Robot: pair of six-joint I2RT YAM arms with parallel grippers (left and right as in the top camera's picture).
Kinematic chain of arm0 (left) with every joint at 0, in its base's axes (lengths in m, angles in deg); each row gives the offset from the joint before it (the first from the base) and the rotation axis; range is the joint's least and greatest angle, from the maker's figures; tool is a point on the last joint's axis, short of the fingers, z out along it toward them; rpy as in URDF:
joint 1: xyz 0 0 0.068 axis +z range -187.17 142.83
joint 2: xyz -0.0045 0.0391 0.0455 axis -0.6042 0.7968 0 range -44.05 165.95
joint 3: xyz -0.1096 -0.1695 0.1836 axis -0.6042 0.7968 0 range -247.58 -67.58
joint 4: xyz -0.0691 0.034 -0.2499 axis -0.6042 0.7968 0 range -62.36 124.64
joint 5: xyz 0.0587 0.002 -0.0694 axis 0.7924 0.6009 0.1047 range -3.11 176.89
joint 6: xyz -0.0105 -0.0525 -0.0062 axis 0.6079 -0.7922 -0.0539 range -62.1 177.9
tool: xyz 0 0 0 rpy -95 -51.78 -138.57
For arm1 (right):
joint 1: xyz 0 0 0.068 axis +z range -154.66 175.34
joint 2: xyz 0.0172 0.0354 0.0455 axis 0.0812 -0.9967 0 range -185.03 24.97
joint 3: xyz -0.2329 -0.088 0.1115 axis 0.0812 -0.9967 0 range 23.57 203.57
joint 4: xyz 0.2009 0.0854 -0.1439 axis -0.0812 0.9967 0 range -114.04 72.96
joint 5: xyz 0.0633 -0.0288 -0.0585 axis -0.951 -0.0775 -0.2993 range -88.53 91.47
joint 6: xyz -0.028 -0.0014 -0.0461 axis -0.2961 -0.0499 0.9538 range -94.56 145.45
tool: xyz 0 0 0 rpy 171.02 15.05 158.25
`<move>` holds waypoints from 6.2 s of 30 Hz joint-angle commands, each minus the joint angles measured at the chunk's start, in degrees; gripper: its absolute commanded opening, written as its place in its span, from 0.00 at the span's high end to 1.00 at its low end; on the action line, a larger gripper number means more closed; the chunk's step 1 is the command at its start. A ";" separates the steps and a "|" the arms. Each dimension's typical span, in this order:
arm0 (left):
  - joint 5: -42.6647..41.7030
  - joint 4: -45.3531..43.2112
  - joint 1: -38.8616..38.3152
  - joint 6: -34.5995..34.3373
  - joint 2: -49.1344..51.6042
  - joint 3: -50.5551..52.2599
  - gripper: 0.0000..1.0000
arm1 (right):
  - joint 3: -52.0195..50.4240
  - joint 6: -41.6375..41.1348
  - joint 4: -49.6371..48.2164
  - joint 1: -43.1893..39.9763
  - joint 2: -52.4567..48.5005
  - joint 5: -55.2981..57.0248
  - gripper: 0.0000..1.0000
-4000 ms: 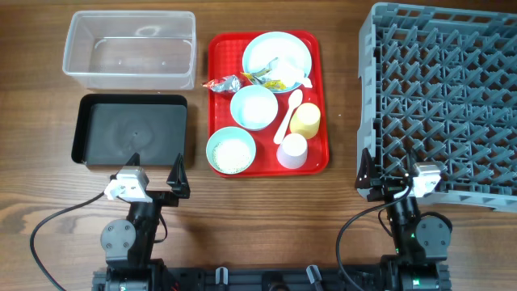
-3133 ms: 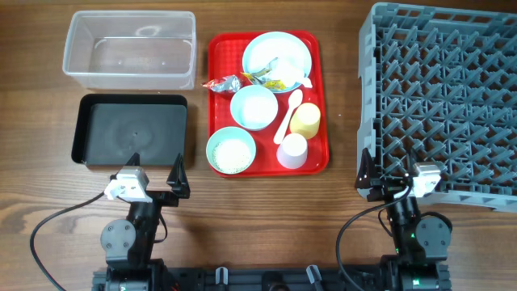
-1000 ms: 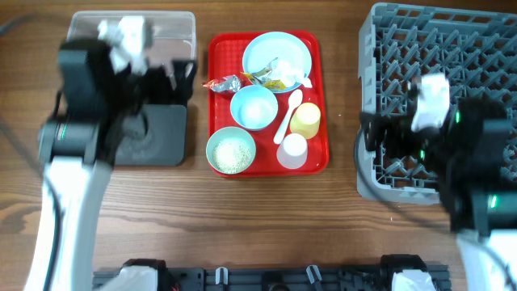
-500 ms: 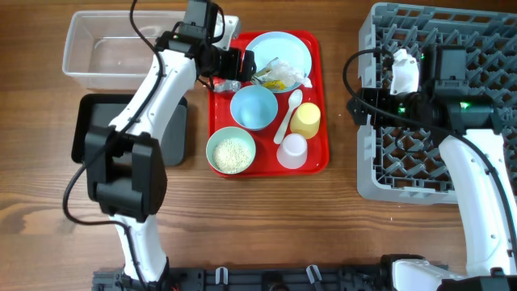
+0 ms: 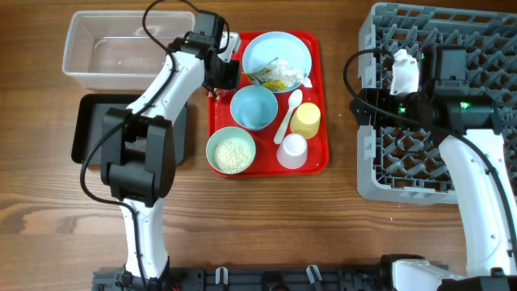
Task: Sort waste into correct bins and load items into the dishwasher rack
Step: 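Grasp the red wrapper with the left gripper, drop it in the clear bin, then grasp the yellow wrapper with the left gripper and drop it in the clear bin, then grasp the white tissue with the left gripper and drop it in the clear bin, then grasp the green bowl of rice with the left gripper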
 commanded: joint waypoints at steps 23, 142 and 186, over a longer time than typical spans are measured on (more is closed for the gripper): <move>23.32 -7.56 10.93 0.83 -12.11 -2.97 0.95 | 0.87 -1.86 -2.16 -0.15 -0.55 -0.94 0.21; 9.25 -1.97 18.08 1.64 -7.85 -3.89 0.37 | 0.87 -1.88 0.85 -0.15 -0.55 0.76 0.13; 9.29 0.28 -19.93 -17.99 -21.44 34.99 0.96 | -1.81 -1.86 -0.24 -0.15 -0.74 0.76 0.04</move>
